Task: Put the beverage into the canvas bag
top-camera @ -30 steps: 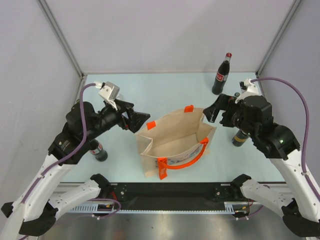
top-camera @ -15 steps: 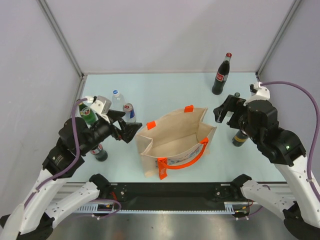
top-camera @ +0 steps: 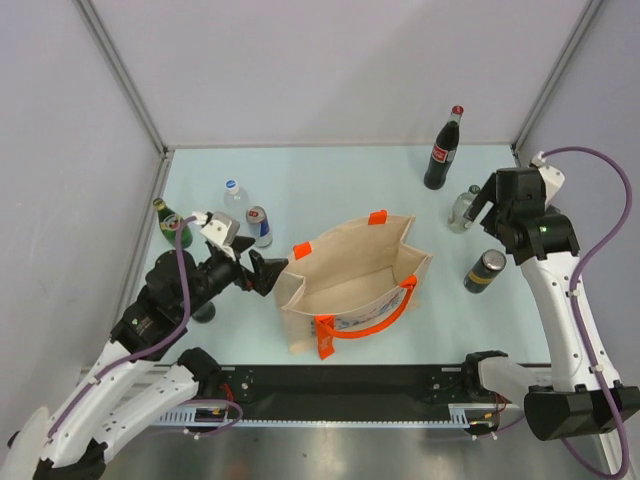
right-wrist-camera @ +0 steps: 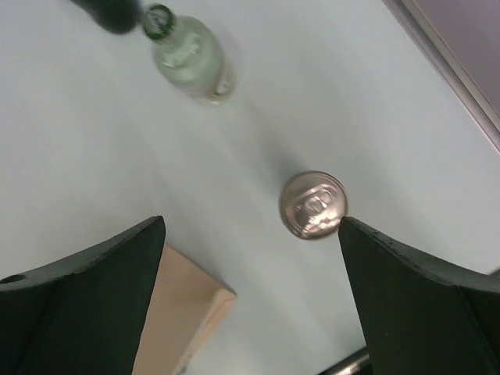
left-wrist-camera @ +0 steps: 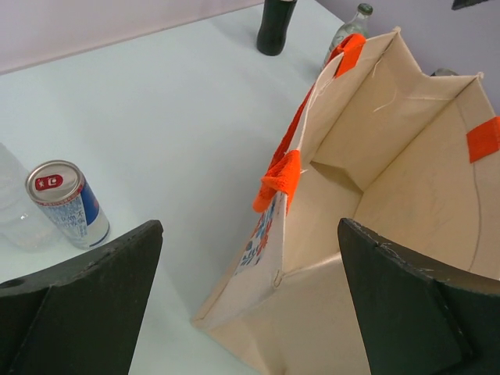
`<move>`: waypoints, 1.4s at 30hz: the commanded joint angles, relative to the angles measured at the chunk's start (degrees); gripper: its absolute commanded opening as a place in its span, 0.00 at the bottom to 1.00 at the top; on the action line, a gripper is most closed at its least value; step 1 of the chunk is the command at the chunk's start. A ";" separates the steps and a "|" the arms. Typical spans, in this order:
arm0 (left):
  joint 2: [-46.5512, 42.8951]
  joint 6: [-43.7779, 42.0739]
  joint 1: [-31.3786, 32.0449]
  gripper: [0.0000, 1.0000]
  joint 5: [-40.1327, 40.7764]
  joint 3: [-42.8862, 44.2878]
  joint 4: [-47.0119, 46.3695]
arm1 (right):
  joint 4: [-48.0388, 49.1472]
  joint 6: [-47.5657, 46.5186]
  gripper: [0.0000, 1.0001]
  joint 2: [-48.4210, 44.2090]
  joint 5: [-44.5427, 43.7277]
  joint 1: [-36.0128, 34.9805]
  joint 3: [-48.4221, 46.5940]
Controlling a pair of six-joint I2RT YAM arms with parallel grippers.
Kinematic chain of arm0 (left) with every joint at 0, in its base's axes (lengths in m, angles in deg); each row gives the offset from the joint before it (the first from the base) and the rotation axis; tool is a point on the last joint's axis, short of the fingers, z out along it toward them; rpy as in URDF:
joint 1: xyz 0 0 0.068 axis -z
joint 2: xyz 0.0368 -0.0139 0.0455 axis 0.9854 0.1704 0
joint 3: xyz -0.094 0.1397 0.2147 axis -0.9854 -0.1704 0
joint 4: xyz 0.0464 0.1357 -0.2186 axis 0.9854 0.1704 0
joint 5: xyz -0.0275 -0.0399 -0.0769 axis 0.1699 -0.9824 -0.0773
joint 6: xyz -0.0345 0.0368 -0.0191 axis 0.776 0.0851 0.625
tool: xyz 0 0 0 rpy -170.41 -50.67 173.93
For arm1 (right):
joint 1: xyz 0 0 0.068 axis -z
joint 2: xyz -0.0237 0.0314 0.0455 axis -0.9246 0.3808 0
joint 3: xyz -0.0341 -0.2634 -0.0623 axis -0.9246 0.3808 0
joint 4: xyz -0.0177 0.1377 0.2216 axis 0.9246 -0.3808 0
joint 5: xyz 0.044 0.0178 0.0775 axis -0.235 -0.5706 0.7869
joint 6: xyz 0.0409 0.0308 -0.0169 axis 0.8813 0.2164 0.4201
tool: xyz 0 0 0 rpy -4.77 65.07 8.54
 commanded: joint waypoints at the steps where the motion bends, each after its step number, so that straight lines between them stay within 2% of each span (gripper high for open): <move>1: -1.70 -2.59 0.19 1.00 3.20 -0.95 -3.34 | -7.98 7.04 1.00 -1.57 -3.50 2.45 3.45; 6: -4.34 -2.51 0.19 1.00 5.66 -2.71 -3.43 | -9.58 10.56 1.00 -3.67 -2.54 4.21 9.85; 12: -5.05 -2.33 0.19 1.00 6.81 -2.97 -3.34 | -4.57 9.60 1.00 -5.43 -2.01 5.09 14.00; 20: -4.17 -2.16 0.19 1.00 6.28 -2.89 -3.34 | 7.38 3.11 1.00 -4.21 4.67 6.67 20.15; 29: -4.43 -2.07 0.19 1.00 7.25 -3.15 -3.25 | 13.28 0.98 0.99 -2.10 1.25 6.59 23.14; 42: -5.05 -1.89 0.19 1.00 7.42 -3.32 -3.25 | 14.77 1.69 0.83 -0.07 -2.36 8.52 25.77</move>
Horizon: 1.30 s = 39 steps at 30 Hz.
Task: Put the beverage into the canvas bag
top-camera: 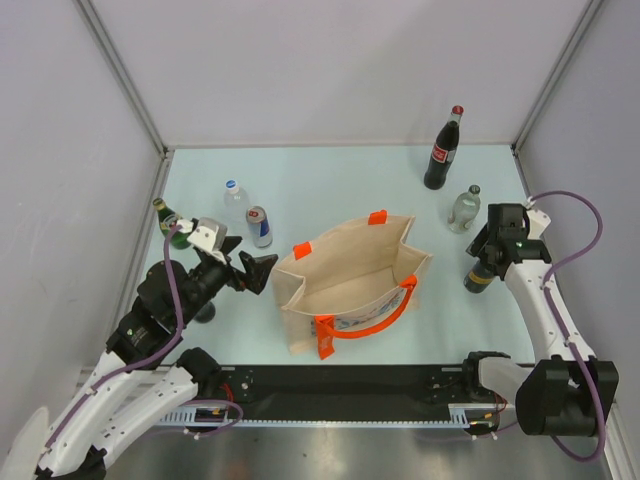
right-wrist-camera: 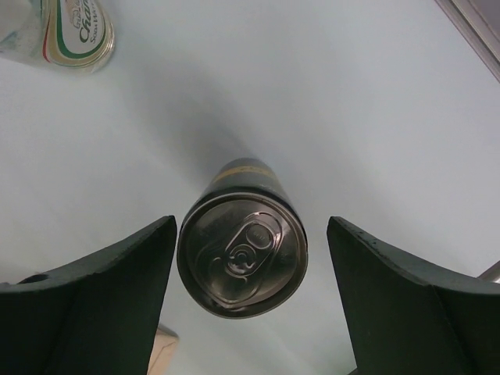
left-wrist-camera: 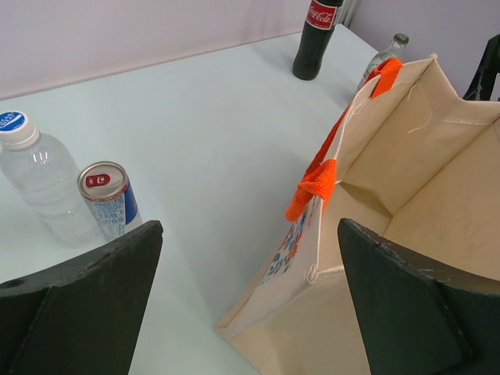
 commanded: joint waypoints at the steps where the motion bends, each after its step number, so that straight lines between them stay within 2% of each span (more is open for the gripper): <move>1: -0.57 -0.73 0.19 0.99 0.63 -0.42 -1.72 | 2.18 0.20 0.82 -0.27 -2.36 0.28 0.95; 6: -0.74 -0.65 0.19 1.00 0.71 -0.33 -1.72 | 2.88 -0.33 0.73 -0.80 -2.18 0.28 1.56; 7: -0.83 -0.56 0.28 1.00 0.80 -0.33 -1.81 | 3.06 -0.59 0.66 -1.23 -2.18 0.28 1.57; 12: -0.74 -0.56 0.19 0.99 1.06 -0.42 -1.64 | 2.89 -2.61 0.49 -3.61 -2.62 -0.07 0.69; 15: -0.48 -0.56 0.19 1.00 1.06 -0.33 -1.64 | 1.75 -3.05 0.33 -4.05 -3.33 -0.95 -0.63; 17: -0.48 -0.56 0.28 1.00 1.15 -0.33 -1.64 | 0.87 -3.49 0.04 -4.14 -3.33 -3.21 -2.11; 18: -0.48 -0.56 0.19 1.00 1.15 -0.33 -1.64 | 0.34 -3.41 0.00 -3.96 -3.50 -3.76 -2.82; 23: -0.30 -0.73 0.28 1.00 1.33 -0.33 -1.64 | -1.95 -5.25 0.00 -4.75 -3.85 -7.71 -8.35; 30: -0.30 -0.65 0.19 1.00 1.06 -0.33 -1.63 | -7.04 -9.47 0.00 -4.67 -7.63 -13.51 -24.96; 33: -0.30 -0.74 0.19 1.00 0.89 -0.33 -1.46 | -6.35 -12.45 0.00 -5.10 -3.34 -15.09 -32.17; 34: -0.30 -0.65 0.19 1.00 0.80 -0.33 -1.55 | -4.95 -13.24 0.00 -5.28 0.94 -16.14 -35.14; 39: -0.13 -0.65 0.19 1.00 0.27 -0.33 -1.63 | -1.43 -15.09 0.00 -5.02 9.23 -20.72 -42.11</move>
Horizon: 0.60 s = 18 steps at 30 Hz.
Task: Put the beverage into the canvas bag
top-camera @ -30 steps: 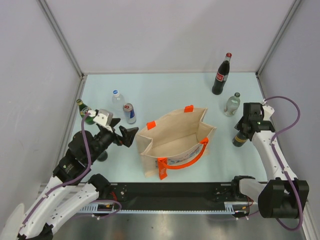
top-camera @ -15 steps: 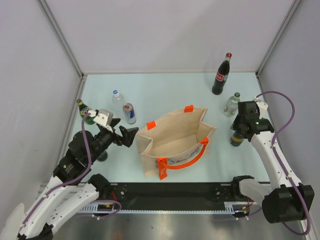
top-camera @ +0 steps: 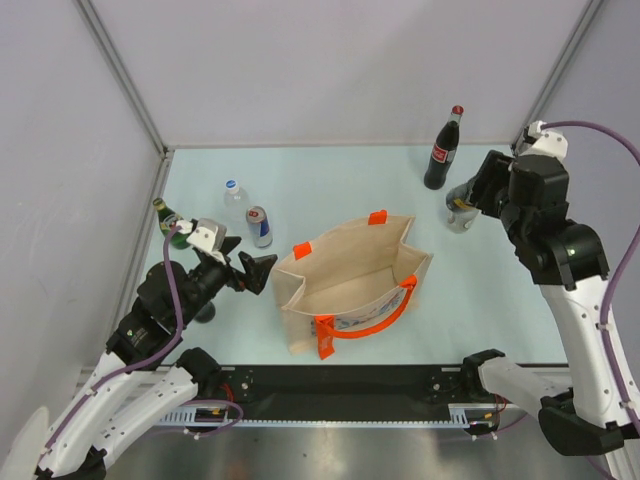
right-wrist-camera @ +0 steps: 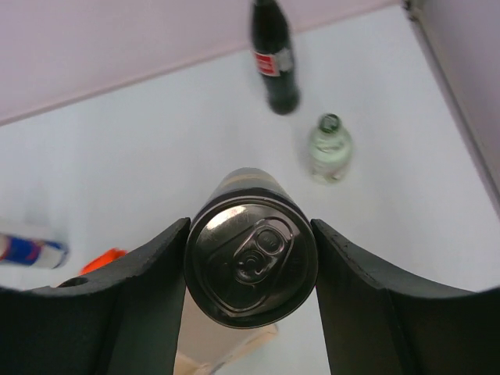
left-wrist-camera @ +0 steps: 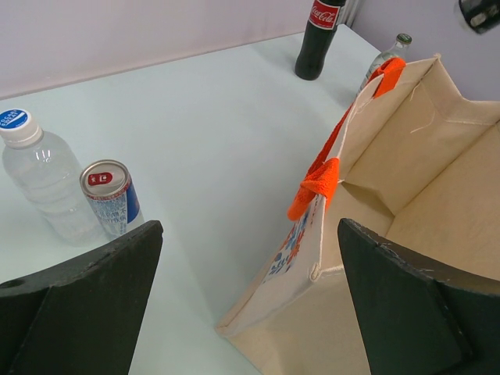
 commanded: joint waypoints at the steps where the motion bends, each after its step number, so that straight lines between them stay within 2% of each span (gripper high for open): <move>1: 0.22 -0.65 0.19 1.00 -0.23 0.00 -1.55 | 8.30 -3.16 0.00 -1.24 9.65 -4.28 -7.12; 3: 0.40 -0.65 0.19 1.00 -0.58 0.00 -1.55 | 9.71 -3.77 0.00 -0.89 12.29 -7.01 -8.53; 7: 0.66 -0.74 0.19 1.00 -1.28 0.00 -1.55 | 14.10 -2.21 0.00 0.16 24.48 -10.35 -8.45; 10: 0.84 -0.74 0.19 1.00 -1.99 -0.09 -1.64 | 15.25 -0.18 0.00 1.66 26.54 -14.21 -8.27; 14: 1.45 -0.73 0.19 1.00 -3.39 0.00 -1.81 | 14.73 -1.84 0.00 3.68 23.04 -20.63 -7.22; 18: 2.07 -0.65 0.19 1.00 -3.74 0.09 -1.72 | 8.34 -3.69 0.00 7.37 11.54 -27.31 -8.44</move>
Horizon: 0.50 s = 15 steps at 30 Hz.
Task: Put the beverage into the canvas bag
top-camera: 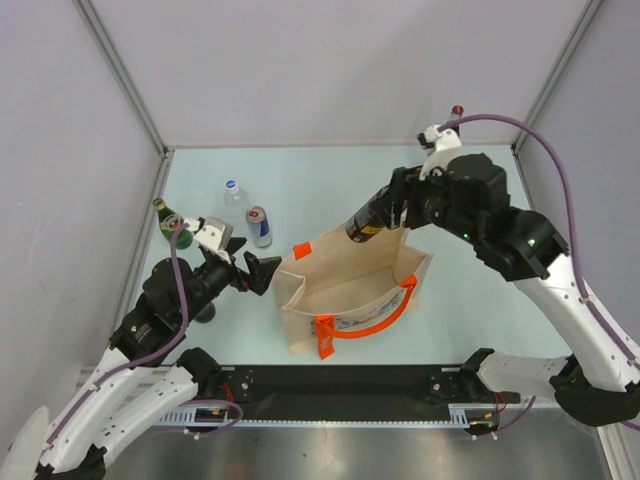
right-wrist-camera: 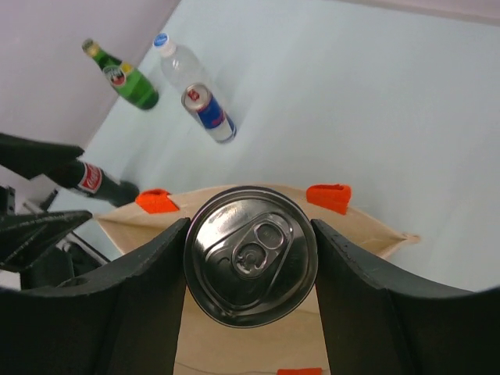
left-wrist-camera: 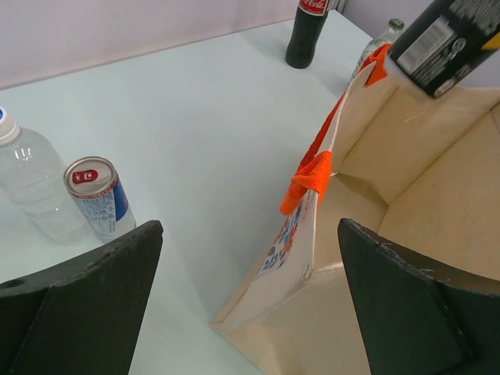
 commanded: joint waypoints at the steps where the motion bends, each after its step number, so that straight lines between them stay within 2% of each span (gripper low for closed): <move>1: 0.71 -0.65 0.19 1.00 -1.76 0.09 -1.70 | 0.73 -1.81 0.00 2.63 -12.01 -6.11 -3.72; 8: 1.06 -0.65 0.19 0.99 -1.67 0.09 -1.61 | 2.47 -3.47 0.00 4.22 -19.06 -11.31 0.13; 12: 1.42 -0.38 0.19 1.00 -1.84 0.00 -1.97 | 5.64 -5.85 0.00 4.22 -26.17 -11.67 4.79; 15: 1.68 -0.47 0.19 1.00 -1.84 0.00 -1.97 | 5.64 -6.73 0.00 5.01 -27.95 -11.76 5.85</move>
